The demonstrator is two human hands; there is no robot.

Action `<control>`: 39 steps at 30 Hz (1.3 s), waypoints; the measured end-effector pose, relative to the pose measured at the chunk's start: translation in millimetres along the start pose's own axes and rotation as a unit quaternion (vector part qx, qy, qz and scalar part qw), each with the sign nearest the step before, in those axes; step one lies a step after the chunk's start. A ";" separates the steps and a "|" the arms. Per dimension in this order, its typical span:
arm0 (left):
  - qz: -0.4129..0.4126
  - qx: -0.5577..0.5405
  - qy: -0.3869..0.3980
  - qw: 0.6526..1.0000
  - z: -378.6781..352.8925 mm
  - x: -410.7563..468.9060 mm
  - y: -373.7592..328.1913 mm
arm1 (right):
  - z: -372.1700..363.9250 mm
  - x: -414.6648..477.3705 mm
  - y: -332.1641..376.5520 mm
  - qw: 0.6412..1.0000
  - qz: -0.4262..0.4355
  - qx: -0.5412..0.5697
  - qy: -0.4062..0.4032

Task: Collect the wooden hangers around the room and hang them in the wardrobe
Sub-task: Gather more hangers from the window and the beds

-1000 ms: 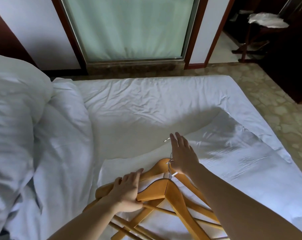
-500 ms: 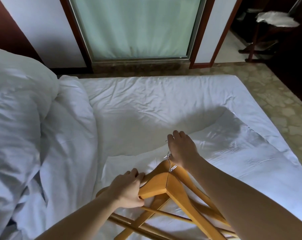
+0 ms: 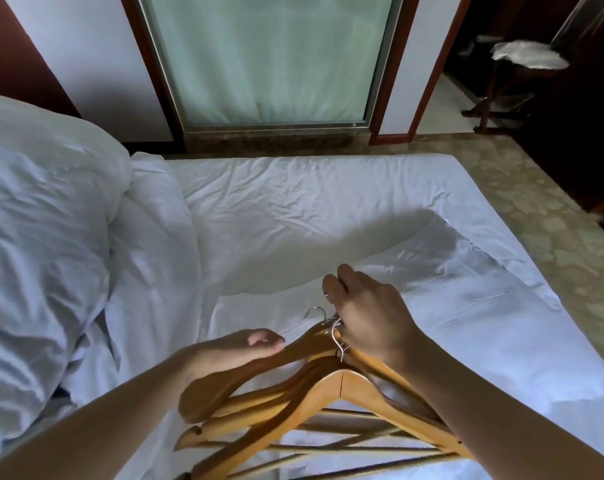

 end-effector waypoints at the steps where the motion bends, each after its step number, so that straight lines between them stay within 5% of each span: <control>1: 0.019 0.020 0.020 0.999 -4.1 0.0 -3.6 | 4.2 -6.5 3.8 1.000 0.007 -0.005 -0.008; 6: 0.060 0.103 0.094 0.988 -27.5 3.3 -27.1 | 22.6 -27.9 11.0 0.999 0.027 -0.015 -0.042; 13: -0.034 -0.019 0.052 0.998 -38.3 -17.6 -49.2 | 55.6 -57.5 -8.1 0.997 0.006 -0.019 -0.079; 19: -0.080 0.014 -0.010 0.997 -37.2 -31.2 -72.7 | 72.3 -68.1 -21.0 0.993 -0.022 -0.016 -0.116; 30: 0.055 0.126 0.055 0.989 -36.6 -64.0 -15.9 | 54.8 -77.1 -16.2 0.996 0.003 -0.007 -0.084; 39: 0.113 0.045 -0.051 0.991 -54.6 -62.8 27.1 | 37.3 -70.9 -22.5 0.997 -0.008 -0.030 -0.074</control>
Point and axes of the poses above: each hand's wrist, its own x-axis towards the middle knuckle, its own z-axis out of the back of the hand, y = z × x, the point moved 5 cm from there along x, towards the middle knuckle, and after that the axes turned 15 degrees about y, right-handed, at the moved point
